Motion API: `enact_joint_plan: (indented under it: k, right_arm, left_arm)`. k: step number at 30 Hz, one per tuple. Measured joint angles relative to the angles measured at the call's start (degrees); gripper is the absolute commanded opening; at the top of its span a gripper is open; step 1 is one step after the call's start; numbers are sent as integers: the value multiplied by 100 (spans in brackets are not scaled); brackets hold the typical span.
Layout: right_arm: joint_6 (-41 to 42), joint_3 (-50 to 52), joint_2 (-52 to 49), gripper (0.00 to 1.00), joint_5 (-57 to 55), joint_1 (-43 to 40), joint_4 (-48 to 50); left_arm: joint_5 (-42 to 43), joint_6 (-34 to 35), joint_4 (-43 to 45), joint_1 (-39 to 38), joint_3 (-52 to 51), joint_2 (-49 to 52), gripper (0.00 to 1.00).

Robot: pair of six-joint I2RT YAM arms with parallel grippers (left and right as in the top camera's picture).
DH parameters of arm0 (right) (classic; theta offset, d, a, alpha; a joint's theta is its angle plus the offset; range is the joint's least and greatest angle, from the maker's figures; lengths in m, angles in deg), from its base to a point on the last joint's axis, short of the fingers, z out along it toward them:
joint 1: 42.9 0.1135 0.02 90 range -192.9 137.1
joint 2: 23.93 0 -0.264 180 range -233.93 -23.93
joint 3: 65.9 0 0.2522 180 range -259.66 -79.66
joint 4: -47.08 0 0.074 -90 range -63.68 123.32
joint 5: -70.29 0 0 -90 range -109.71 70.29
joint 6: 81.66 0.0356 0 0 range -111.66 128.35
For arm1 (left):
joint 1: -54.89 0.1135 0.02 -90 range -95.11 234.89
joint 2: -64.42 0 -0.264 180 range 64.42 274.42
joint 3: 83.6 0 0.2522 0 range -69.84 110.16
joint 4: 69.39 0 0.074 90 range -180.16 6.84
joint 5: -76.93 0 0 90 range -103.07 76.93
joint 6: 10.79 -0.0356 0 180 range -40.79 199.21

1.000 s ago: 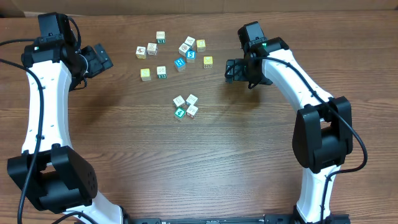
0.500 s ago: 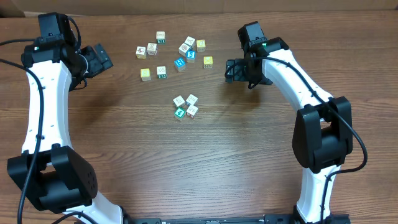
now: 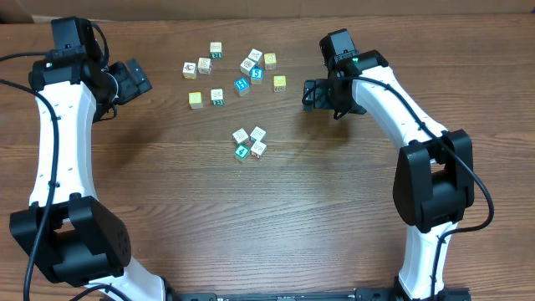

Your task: Form a circle

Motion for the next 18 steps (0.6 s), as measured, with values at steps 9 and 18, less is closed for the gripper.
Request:
enact_joint_plan:
  k: [9,18]
  right_arm:
    - [0,0,0,100,-2,0,2]
    - [2,0,0,100,-4,0,2]
  left_arm:
    - [0,0,2,0,0,0,100]
    - [0,2,2,0,0,0,100]
